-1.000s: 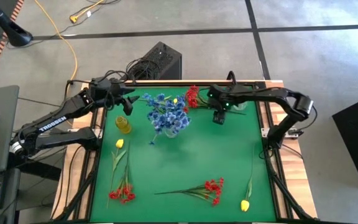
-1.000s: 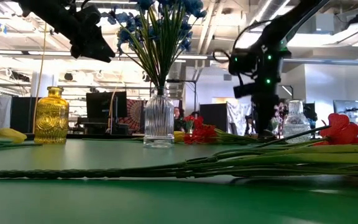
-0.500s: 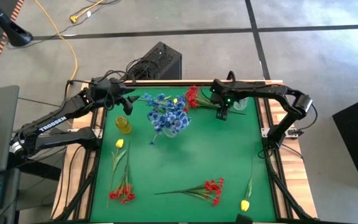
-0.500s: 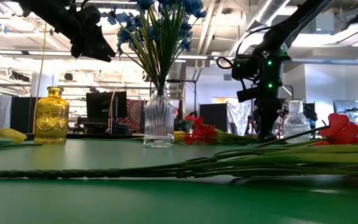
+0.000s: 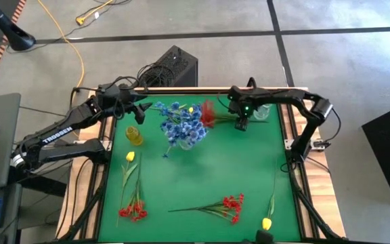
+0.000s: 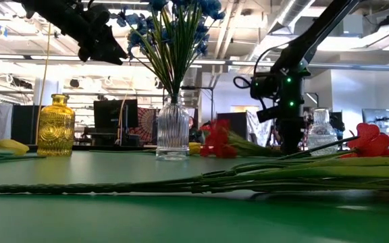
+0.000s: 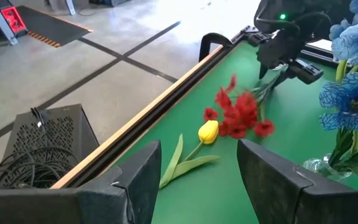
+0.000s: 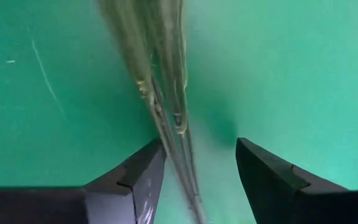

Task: Sort flowers into vase by color
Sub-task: Put the top right red flowers into the top transparent vase

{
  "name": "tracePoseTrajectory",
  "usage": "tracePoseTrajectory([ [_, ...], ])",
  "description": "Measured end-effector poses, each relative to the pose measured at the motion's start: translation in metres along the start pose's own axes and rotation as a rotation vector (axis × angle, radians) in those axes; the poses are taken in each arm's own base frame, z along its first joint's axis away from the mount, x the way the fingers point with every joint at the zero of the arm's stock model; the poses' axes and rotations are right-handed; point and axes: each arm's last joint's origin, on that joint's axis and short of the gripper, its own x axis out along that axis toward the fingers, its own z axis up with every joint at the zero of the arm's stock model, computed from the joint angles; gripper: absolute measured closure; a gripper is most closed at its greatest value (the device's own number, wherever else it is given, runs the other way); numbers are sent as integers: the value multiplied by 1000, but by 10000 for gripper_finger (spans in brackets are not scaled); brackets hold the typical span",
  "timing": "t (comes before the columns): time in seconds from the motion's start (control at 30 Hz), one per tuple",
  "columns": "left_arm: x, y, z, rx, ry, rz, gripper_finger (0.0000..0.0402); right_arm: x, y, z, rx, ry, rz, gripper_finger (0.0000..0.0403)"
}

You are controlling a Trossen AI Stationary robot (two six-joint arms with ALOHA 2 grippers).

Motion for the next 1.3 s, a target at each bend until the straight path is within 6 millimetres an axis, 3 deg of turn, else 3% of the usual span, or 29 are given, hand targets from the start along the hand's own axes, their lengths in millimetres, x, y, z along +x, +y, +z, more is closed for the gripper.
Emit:
tracePoseTrajectory([
  [0.23, 0, 0, 0, -3, 0, 1, 203, -1, 2, 0, -8, 7, 50, 275],
  [0.47, 0, 0, 0, -3, 0, 3, 203, -27, -1, 7, 3, -61, 71, 385],
  [0.63, 0, 0, 0, -3, 1, 3, 203, -56, 1, 8, 17, -132, 100, 372],
  [0.9, 0, 0, 0, 4, 1, 3, 203, -126, 11, -13, 7, -400, 192, 385],
  [1.13, 0, 0, 0, 6, 1, 2, 203, -179, 26, -56, 16, -652, 140, 378],
  [1.3, 0, 0, 0, 8, 1, 2, 203, -197, 29, -92, 98, -835, -30, 382],
])
